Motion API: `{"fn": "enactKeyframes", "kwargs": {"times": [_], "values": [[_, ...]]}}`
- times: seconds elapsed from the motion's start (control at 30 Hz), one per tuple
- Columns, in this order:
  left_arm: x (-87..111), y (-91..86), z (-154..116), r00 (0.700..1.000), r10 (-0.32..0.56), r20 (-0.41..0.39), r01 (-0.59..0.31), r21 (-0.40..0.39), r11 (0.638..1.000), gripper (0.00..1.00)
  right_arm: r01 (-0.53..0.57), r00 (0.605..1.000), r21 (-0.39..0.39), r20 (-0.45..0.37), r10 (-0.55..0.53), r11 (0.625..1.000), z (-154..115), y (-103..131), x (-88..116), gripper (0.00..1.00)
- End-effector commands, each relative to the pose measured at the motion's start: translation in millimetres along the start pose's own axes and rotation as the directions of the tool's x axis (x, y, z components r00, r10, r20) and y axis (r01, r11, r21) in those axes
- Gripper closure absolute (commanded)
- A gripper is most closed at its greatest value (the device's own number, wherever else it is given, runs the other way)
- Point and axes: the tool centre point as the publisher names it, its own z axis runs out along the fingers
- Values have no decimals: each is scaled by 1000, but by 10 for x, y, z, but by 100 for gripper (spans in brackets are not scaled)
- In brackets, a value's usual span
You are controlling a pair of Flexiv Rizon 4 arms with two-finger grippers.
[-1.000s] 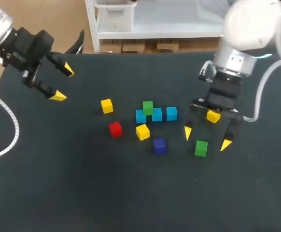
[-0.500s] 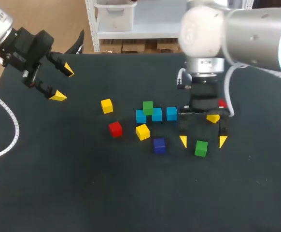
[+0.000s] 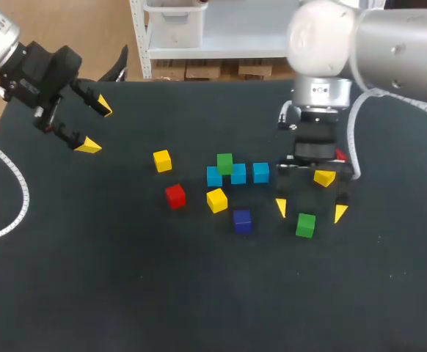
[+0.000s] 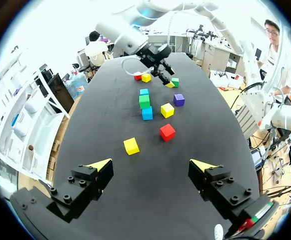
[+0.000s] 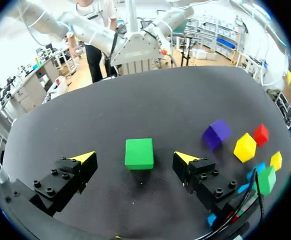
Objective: Place the blue cubes, place green cubes on the blue cubes, place the yellow cubes on the green cubes, then place the red cubes on the yellow cubes, and place purple cube on the red cubes.
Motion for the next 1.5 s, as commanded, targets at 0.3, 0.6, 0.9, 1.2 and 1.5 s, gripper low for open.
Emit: {"fn": "enactKeyframes", "kwargs": {"times": [0.3,0.6,0.9,1.2,1.5], "values": [[10,10,3,1000,3,2,-3,1,1000,0,-27,1000,209,-9,30,977,60,-8,-74,0],[10,10,3,1000,3,2,-3,1,1000,0,-29,1000,218,-4,30,976,81,-43,-76,0],[10,10,3,1000,3,2,-3,1,1000,0,-13,1000,182,-7,15,983,76,-66,-37,0],[10,10,3,1000,3,2,-3,1,1000,0,3,1000,162,-10,-2,987,59,-97,-34,17],[10,10,3,1000,3,2,-3,1,1000,0,13,1000,142,-12,-11,990,66,-107,-34,58]]}}
